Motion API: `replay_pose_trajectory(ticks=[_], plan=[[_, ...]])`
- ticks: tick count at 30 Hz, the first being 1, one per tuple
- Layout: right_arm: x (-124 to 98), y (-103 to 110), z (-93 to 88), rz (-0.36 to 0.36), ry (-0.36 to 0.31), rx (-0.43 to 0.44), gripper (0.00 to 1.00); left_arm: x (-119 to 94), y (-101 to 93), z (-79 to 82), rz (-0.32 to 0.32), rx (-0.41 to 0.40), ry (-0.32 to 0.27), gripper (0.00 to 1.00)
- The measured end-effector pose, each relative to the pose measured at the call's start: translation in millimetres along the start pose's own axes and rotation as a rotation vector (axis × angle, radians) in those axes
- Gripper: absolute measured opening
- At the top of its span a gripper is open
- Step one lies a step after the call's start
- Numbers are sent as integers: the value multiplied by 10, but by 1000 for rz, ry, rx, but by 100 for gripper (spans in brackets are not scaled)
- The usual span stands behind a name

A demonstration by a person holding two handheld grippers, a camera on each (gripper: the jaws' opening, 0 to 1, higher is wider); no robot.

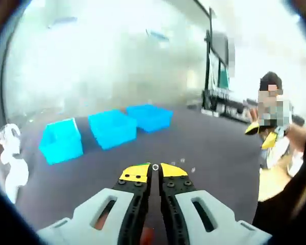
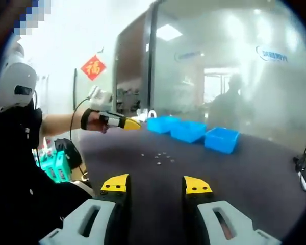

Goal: Sort the screws, nuts, and washers into the corresponding bins

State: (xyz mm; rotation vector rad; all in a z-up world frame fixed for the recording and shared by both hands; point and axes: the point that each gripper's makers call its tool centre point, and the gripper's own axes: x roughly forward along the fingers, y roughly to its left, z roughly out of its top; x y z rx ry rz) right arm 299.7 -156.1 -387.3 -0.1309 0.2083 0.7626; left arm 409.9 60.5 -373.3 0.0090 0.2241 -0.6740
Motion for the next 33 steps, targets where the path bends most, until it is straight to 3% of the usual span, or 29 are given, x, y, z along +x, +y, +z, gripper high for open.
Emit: replay_pose_trajectory(ticks=[5, 8, 11, 16, 20, 25, 27, 33], plan=[[-22, -42, 108, -28, -37, 9, 35, -183, -8, 142, 74, -25, -125, 5], [-27, -64, 151, -41, -54, 15, 35, -270, 55, 194, 142, 23, -165, 5], [-27, -66, 174, -46, -62, 20, 35, -328, 124, 264, 165, 10, -197, 5], [-39, -46, 181, -48, -63, 21, 35, -346, 328, 332, 214, 63, -211, 5], [-70, -40, 192, -55, -73, 27, 35, -349, 539, 330, 256, 18, -225, 5], [-115, -41, 164, -61, -74, 36, 35, -339, 880, 365, 344, 49, -222, 5], [-128, -43, 156, -61, -74, 41, 35, -321, 982, 371, 356, 19, -226, 5], [-153, -53, 106, -64, -70, 53, 35, -177, 1247, 450, 393, 33, -208, 5]])
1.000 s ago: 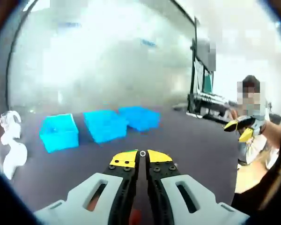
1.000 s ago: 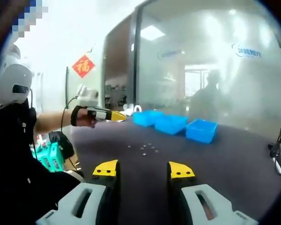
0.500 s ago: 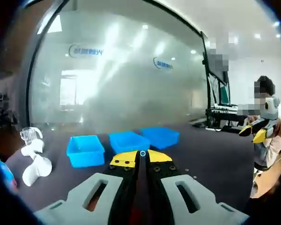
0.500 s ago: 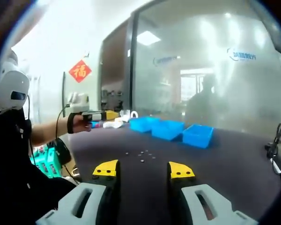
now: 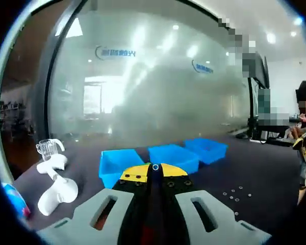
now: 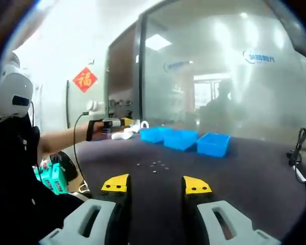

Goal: Sort the screws, nuts, and washers into the corresponding bins

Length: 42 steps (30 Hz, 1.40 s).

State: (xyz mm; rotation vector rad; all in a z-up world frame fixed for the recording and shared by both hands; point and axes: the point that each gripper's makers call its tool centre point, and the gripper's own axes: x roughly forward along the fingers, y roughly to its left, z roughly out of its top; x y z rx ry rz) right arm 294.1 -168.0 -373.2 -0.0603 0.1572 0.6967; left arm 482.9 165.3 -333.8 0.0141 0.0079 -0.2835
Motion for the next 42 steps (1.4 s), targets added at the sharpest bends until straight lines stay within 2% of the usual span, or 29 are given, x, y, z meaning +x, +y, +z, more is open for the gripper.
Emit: replay_pose_trajectory(ticks=[2, 10, 14, 15, 17, 20, 24, 29, 35, 42], plan=[[-2, 3, -3, 1, -2, 3, 35, 91, 51, 22, 4, -77, 3, 5], [-18, 37, -12, 6, -2, 11, 35, 473, 270, 98, 43, -50, 15, 5], [-34, 36, -23, 4, 2, 12, 35, 676, 368, 79, 44, -95, 34, 5], [-40, 33, -22, 3, 2, 13, 35, 718, 401, 47, 49, -44, 63, 5], [-51, 28, -18, 0, 1, 16, 35, 816, 428, 72, 54, -49, 52, 5], [-62, 24, -23, -4, 4, 16, 35, 931, 482, 58, 72, -15, 80, 5], [-80, 28, -29, -9, 6, 18, 35, 1042, 500, 85, 59, -54, 74, 5], [-118, 35, -4, -16, 4, 21, 34, 1162, 606, -18, 80, -81, 96, 5], [-125, 35, -25, -24, 10, 22, 34, 1256, 683, -98, 98, -55, 118, 5], [-114, 54, -24, -22, 16, 18, 34, 1319, 737, -102, 105, -33, 128, 5]])
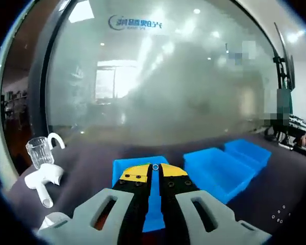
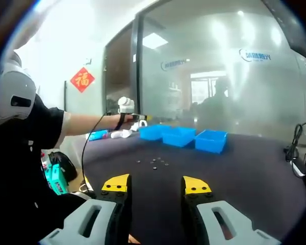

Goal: Sort the screws, nuts, and washers into the corresponding bins

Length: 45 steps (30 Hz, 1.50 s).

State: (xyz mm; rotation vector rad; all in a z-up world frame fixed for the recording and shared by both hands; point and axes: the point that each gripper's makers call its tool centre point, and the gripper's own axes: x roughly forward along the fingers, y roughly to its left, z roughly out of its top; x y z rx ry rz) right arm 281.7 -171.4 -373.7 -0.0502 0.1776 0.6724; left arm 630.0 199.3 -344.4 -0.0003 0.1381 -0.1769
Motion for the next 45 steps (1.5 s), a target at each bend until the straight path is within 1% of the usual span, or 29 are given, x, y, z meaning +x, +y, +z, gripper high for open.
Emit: replay_pose_trajectory(ticks=[5, 8, 10, 11, 14, 16, 18, 20, 21, 22, 23, 24, 25, 28, 31, 33, 35, 37, 38, 41, 43, 45], plan=[[2, 4, -7, 0, 3, -1, 34, 1, 14, -10, -5, -2, 1, 6], [8, 9, -9, 1, 4, -2, 34, -6, -12, 5, -25, -15, -11, 7], [10, 11, -1, 2, 2, -1, 34, -11, -36, 9, -37, -10, -13, 15], [12, 12, 2, 2, 1, 0, 34, -20, -77, 12, -56, 1, -18, 18], [17, 11, 12, 1, -3, 0, 34, -67, -167, -9, -90, 31, -9, 22], [17, 7, 18, 1, -6, 0, 34, -112, -210, -21, -102, 46, -6, 27], [18, 2, 23, 0, -9, 1, 34, -190, -289, -9, -132, 59, -19, 33], [19, -5, 28, -1, -12, -1, 34, -283, -349, -18, -145, 76, -20, 36], [20, -10, 30, -1, -13, 0, 34, -337, -381, -19, -154, 81, -24, 37], [20, -16, 32, -1, -14, -1, 34, -507, -463, -32, -161, 84, -31, 37], [20, -24, 33, -2, -15, -2, 34, -723, -578, -50, -173, 48, -37, 38], [21, -28, 35, -1, -16, -2, 34, -778, -636, -41, -192, -10, -37, 39], [24, -32, 38, -1, -17, -2, 34, -853, -713, -21, -223, -34, -42, 39], [41, -43, 51, 2, -20, -7, 34, -1048, -864, 23, -256, 6, -61, 42], [55, -60, 81, 2, -28, -13, 34, -1200, -957, 46, -304, 5, -66, 44], [63, -80, 112, -1, -39, -12, 34, -1411, -1081, 61, -326, 25, -85, 44], [67, -100, 133, -5, -45, -13, 34, -1635, -1251, 42, -358, 49, -92, 44], [64, -129, 160, -11, -52, -16, 35, -1769, -1273, 40, -393, 32, -101, 45], [61, -142, 174, -13, -55, -16, 35, -1801, -1258, 29, -398, 31, -97, 45], [53, -194, 240, -25, -71, -15, 35, -1991, -1236, -28, -424, 42, -91, 46], [53, -226, 278, -34, -80, -17, 35, -2100, -1197, -85, -430, 46, -71, 46], [61, -252, 312, -39, -89, -15, 35, -2216, -1131, -141, -421, 85, -69, 46]])
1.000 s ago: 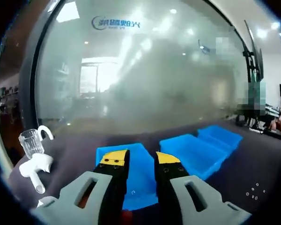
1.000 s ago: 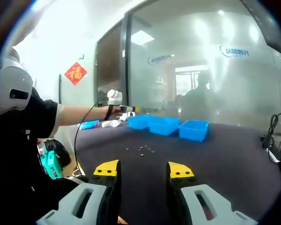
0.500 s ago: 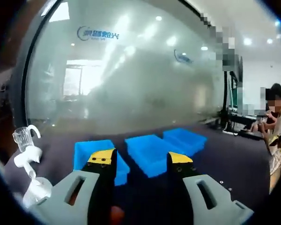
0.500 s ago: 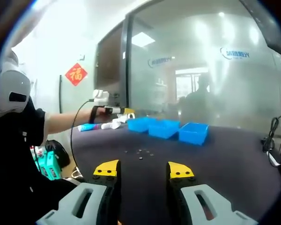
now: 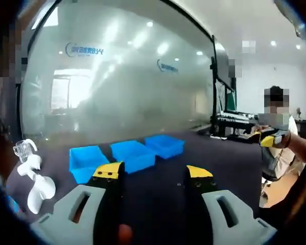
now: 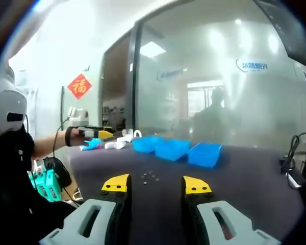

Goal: Sort the screws, nuts, and washers into the corresponding bins

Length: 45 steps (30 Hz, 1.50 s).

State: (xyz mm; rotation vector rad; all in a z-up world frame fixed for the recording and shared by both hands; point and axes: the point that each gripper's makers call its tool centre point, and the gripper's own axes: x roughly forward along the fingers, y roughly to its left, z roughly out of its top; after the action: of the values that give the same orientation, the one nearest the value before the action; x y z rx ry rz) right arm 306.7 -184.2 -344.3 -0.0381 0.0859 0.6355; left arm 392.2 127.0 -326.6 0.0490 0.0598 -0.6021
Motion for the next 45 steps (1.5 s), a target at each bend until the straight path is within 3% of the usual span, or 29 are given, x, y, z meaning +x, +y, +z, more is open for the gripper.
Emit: replay_pose_trajectory(ticks=[10, 18, 29, 39, 45], plan=[[90, 0, 79, -1, -11, -11, 35, -452, -23, -228, -55, -26, 2, 46], [150, 37, 83, 6, -5, -11, 35, -661, 79, -225, -48, -64, -19, 45], [211, 90, 64, 21, 7, -17, 35, -644, -173, -291, -140, -4, 14, 45], [183, 83, 47, 21, 8, -12, 35, -622, -256, -327, -165, -5, 37, 45], [180, 103, 27, 25, 8, -9, 35, -551, -283, -445, -192, -15, 84, 45]])
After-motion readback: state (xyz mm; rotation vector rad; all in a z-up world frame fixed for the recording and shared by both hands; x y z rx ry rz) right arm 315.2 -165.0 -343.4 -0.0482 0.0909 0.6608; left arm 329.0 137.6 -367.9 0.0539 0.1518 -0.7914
